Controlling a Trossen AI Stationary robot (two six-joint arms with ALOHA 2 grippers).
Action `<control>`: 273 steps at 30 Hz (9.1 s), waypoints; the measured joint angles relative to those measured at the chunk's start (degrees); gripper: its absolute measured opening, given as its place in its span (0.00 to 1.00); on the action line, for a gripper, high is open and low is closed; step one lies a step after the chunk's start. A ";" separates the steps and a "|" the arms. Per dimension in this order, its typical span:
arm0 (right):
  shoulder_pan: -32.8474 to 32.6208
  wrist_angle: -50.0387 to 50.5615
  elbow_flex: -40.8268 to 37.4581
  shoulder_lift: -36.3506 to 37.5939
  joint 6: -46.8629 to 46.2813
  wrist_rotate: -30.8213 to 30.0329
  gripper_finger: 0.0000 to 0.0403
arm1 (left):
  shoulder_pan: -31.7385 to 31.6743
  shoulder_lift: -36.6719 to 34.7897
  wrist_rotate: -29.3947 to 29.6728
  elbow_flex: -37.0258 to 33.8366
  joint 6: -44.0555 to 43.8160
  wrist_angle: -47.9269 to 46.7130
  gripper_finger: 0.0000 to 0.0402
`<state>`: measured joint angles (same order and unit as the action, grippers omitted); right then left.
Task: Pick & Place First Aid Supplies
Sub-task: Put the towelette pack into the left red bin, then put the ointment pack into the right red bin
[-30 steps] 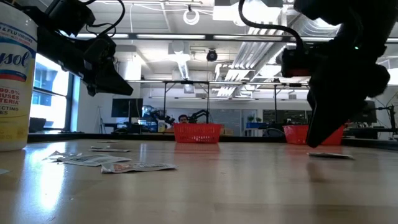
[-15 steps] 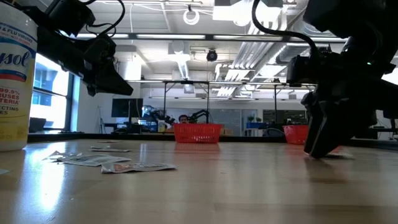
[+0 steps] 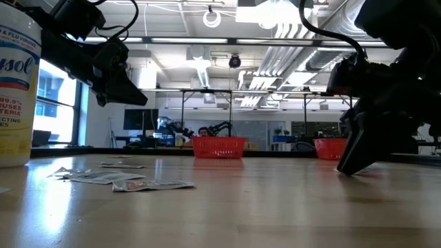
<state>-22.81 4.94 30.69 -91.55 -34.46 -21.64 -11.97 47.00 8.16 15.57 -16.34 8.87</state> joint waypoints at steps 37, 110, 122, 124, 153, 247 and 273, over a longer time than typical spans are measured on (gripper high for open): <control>26.93 -14.71 16.20 -0.70 32.41 3.00 0.00 | -0.01 -0.02 0.01 0.00 -0.01 0.00 0.18; -11.05 32.60 19.90 0.15 -64.48 47.51 0.52 | 0.00 -0.02 0.00 -0.02 0.00 0.01 0.18; -12.44 32.76 19.87 -0.30 -61.13 35.76 0.39 | 0.01 0.00 0.00 -0.02 -0.02 0.02 0.18; -12.56 31.06 19.88 -1.31 -58.90 37.80 0.36 | 0.01 -0.02 0.02 -0.02 -0.02 -0.01 0.18; -12.96 33.06 20.07 -8.87 -52.50 38.13 0.06 | 0.01 -0.02 0.02 -0.02 -0.01 0.02 0.18; 50.35 25.97 67.26 -27.35 23.51 9.16 0.24 | 0.01 8.52 10.90 -0.02 -0.88 13.17 0.18; 3.59 68.80 59.27 -23.31 -24.79 37.12 0.50 | 0.01 9.25 8.72 -0.02 -2.37 14.97 0.18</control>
<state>-19.21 73.74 89.96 -114.86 -59.25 15.48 -11.97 56.25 16.88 15.55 -18.71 23.83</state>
